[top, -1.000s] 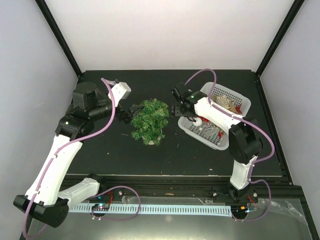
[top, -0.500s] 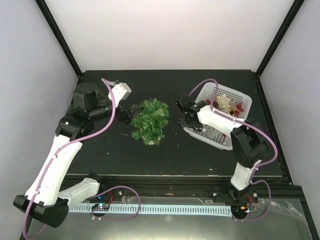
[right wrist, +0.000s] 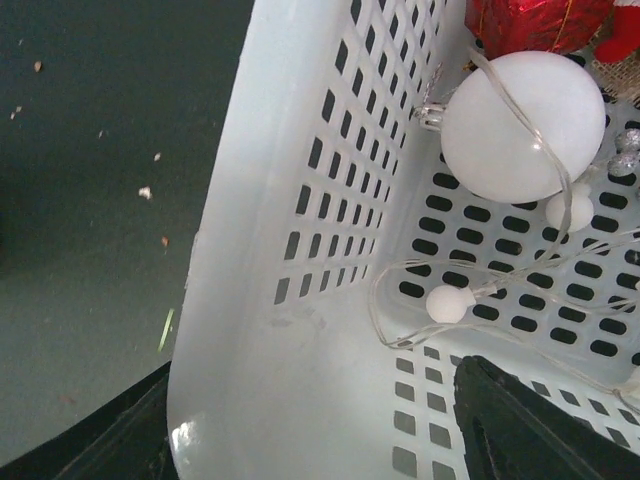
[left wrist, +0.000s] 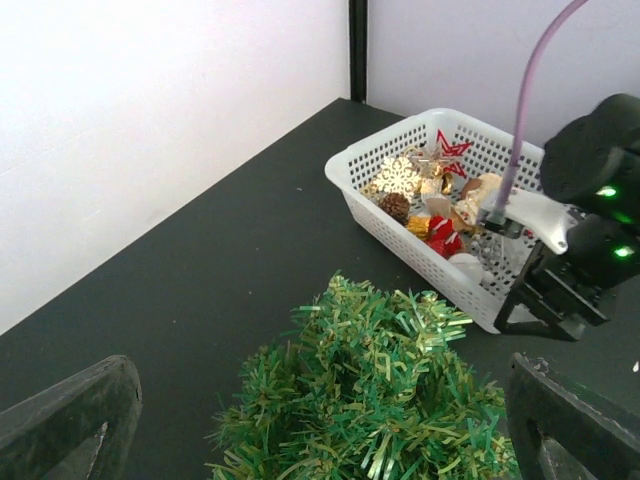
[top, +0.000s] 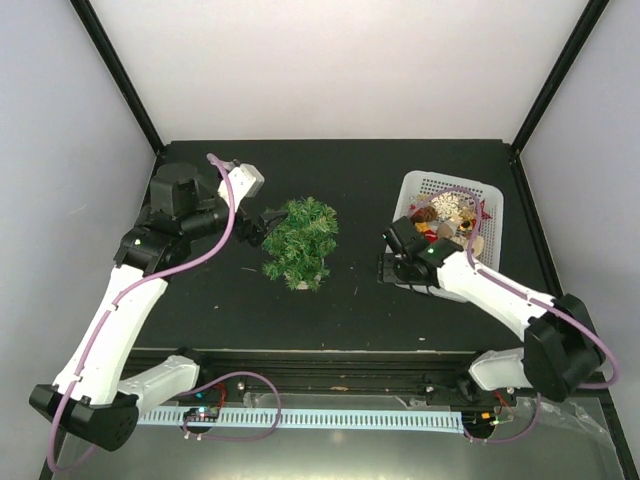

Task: Decorate the small christmas tree

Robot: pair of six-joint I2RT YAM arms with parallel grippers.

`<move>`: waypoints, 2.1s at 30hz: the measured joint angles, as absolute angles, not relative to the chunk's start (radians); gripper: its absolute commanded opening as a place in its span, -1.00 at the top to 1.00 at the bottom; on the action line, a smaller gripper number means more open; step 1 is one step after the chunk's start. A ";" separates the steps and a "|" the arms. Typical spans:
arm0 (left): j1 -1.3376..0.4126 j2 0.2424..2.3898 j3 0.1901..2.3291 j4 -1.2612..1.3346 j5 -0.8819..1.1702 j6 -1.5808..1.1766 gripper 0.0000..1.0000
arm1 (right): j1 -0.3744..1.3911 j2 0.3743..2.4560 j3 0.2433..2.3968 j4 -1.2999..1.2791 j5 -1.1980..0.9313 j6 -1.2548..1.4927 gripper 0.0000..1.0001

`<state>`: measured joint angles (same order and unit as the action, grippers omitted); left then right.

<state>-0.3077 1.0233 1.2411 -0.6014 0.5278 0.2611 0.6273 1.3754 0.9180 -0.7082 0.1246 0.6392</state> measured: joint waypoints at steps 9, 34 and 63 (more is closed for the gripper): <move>-0.300 1.051 1.242 -0.606 0.525 0.260 -0.98 | 0.653 1.256 0.800 -0.677 0.063 0.689 -0.47; -0.267 1.076 1.242 -0.605 0.483 0.253 -0.98 | 0.420 1.273 0.851 -0.722 0.095 0.686 -0.40; -0.256 1.076 1.241 -0.591 0.483 0.232 -0.98 | 0.364 1.429 0.828 -0.598 0.039 0.622 0.19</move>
